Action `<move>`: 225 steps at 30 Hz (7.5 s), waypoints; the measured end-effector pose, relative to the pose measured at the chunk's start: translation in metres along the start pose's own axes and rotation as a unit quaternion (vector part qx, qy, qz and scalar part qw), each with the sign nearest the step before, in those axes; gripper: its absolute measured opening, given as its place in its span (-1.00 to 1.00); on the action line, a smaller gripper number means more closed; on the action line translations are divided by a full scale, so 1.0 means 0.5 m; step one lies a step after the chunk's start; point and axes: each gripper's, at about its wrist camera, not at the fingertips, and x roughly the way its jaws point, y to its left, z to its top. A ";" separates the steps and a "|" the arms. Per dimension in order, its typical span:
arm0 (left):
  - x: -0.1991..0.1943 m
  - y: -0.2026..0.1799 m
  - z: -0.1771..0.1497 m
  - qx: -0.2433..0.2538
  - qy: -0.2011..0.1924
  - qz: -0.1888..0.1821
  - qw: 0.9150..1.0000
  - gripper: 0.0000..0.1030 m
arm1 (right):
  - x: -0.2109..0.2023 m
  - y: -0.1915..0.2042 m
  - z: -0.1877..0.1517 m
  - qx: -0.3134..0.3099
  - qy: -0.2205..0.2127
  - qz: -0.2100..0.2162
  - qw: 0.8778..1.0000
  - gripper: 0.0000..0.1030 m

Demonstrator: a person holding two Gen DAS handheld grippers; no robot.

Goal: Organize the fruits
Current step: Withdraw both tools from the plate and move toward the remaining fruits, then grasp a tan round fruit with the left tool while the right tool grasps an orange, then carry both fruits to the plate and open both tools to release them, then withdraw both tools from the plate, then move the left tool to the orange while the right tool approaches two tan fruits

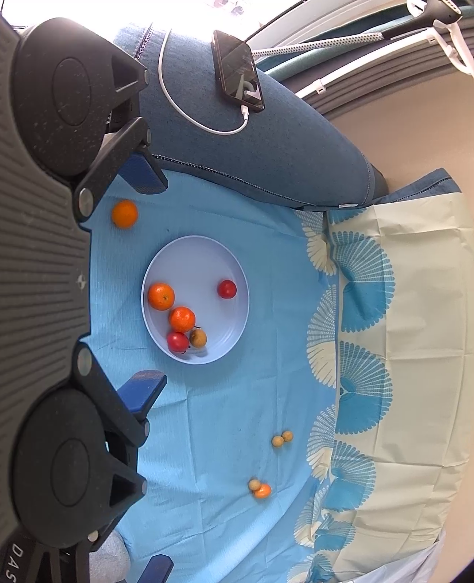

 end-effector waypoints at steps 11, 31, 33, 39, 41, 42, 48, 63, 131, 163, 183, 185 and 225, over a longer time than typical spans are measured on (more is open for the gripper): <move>0.049 -0.044 0.031 0.017 0.019 -0.006 1.000 0.99 | 0.036 -0.049 0.002 0.025 0.003 -0.027 0.999 0.99; 0.514 -0.449 0.290 0.082 0.082 -0.070 0.991 0.99 | 0.385 -0.472 0.059 0.134 -0.013 -0.223 0.965 0.99; 0.582 -0.477 0.314 0.077 0.093 -0.071 0.990 0.99 | 0.444 -0.508 0.075 0.143 -0.009 -0.222 0.964 0.99; 0.721 -0.559 0.371 0.075 0.112 -0.077 0.988 0.99 | 0.617 -0.598 0.109 0.135 0.022 -0.211 0.968 0.98; 0.746 -0.577 0.378 0.073 0.118 -0.082 0.987 0.99 | 0.658 -0.622 0.113 0.138 0.034 -0.214 0.966 0.93; 0.755 -0.584 0.379 0.074 0.121 -0.087 0.986 0.99 | 0.670 -0.631 0.112 0.142 0.040 -0.210 0.966 0.82; 0.736 -0.600 0.382 0.074 0.091 -0.115 0.986 -0.44 | 0.687 -0.618 0.105 0.090 0.050 -0.209 0.972 -0.18; 0.446 -0.370 0.335 0.027 0.046 -0.093 0.994 -0.47 | 0.466 -0.515 0.163 0.079 -0.035 -0.185 0.979 -0.29; 0.456 0.122 0.097 -0.054 0.112 0.025 0.992 0.96 | 0.552 0.079 0.072 -0.083 0.105 0.043 0.990 0.37; 0.117 0.087 -0.038 -0.021 0.058 0.004 0.998 0.99 | 0.157 0.065 0.016 -0.079 0.022 0.020 0.996 0.98; 0.117 0.144 -0.092 -0.054 0.066 0.030 0.996 0.99 | 0.127 0.017 -0.017 -0.047 0.024 -0.002 0.999 0.98; 0.137 0.152 -0.100 -0.052 0.073 0.043 0.995 0.99 | 0.136 0.008 -0.021 -0.041 0.029 -0.007 0.999 0.98; 0.387 0.170 -0.068 -0.073 0.195 0.071 0.975 0.99 | 0.699 -0.464 0.061 0.001 0.006 -0.188 0.982 -0.51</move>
